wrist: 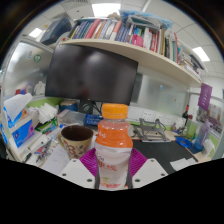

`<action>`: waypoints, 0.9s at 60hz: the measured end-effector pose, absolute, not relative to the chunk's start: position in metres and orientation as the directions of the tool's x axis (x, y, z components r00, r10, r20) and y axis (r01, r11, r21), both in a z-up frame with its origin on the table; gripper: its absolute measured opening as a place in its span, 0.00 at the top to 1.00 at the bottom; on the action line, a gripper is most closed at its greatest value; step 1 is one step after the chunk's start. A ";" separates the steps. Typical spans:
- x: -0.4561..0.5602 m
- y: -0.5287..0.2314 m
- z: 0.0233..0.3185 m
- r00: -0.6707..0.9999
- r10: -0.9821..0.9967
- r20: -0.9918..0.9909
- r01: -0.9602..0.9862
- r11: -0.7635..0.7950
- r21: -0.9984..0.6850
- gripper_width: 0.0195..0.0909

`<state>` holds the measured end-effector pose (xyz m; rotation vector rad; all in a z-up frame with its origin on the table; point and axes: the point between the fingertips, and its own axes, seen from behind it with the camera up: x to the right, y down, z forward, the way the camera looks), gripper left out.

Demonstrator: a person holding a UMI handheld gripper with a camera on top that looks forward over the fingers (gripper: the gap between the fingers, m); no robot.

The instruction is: Pour water

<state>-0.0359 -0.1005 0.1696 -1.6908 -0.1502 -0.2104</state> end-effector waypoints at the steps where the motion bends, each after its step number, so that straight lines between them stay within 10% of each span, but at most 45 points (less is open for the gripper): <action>1: -0.033 -0.101 0.172 0.969 -0.019 0.248 0.243 -0.136 -0.960 0.76; 27: -0.003 -0.058 0.220 0.288 0.198 0.937 0.946 -0.210 -0.246 0.76; 54: -0.022 -0.022 0.227 -0.443 0.278 0.853 0.879 -0.055 0.474 0.76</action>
